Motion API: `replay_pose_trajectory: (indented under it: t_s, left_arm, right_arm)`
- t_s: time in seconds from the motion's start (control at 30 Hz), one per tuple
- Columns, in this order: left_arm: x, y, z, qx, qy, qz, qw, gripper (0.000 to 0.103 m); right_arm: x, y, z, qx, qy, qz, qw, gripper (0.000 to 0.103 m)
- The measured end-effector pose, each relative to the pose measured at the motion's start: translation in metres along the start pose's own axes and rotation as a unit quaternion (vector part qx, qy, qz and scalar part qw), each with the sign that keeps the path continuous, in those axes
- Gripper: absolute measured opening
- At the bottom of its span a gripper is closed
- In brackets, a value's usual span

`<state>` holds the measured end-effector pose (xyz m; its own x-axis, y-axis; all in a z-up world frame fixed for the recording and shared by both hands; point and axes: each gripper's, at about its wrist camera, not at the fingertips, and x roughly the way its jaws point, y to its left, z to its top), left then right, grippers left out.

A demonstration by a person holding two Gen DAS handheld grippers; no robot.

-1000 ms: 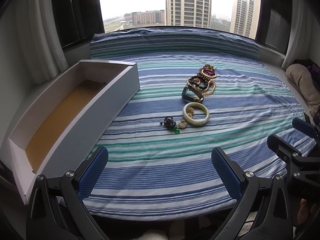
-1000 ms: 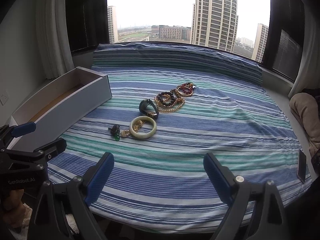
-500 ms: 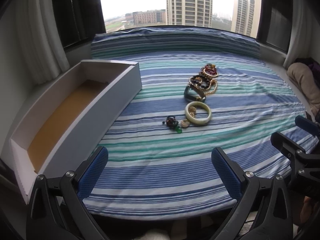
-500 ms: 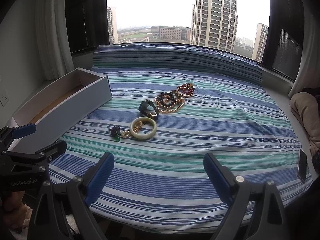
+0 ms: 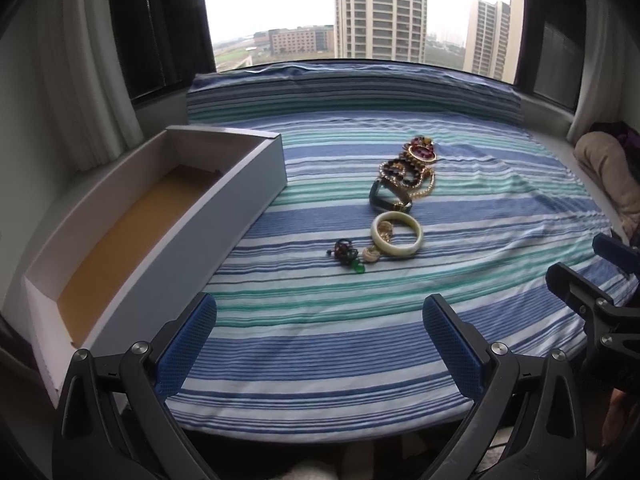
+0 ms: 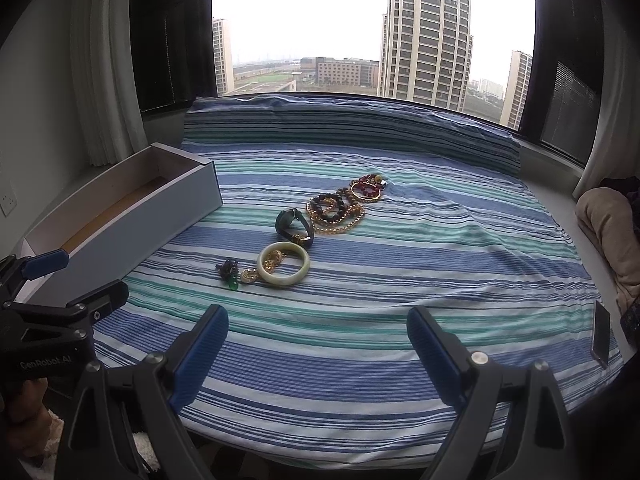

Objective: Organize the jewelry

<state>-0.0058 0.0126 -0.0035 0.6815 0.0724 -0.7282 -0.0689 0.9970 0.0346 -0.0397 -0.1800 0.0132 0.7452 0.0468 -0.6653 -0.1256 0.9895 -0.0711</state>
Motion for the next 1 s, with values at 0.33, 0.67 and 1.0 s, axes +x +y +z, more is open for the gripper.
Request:
replay_pose_trajectory:
  t_s: [0.33, 0.67, 1.0]
  left_arm:
    - [0.0002, 0.0002, -0.0001, -0.002, 0.001, -0.001, 1.0000, 0.103]
    - [0.0014, -0.0017, -0.0007, 0.001, 0.007, -0.001, 1.0000, 0.103]
    - [0.0027, -0.0021, -0.0007, 0.001, 0.010, 0.000, 1.0000, 0.103]
  right_arm:
    - [-0.0010, -0.0014, -0.0010, 0.005, -0.001, 0.000, 1.000, 0.093]
    - [-0.0003, -0.0052, -0.0024, 0.010, 0.002, -0.001, 1.000, 0.093]
    - [-0.0002, -0.0049, -0.0032, 0.010, 0.004, -0.002, 1.000, 0.093]
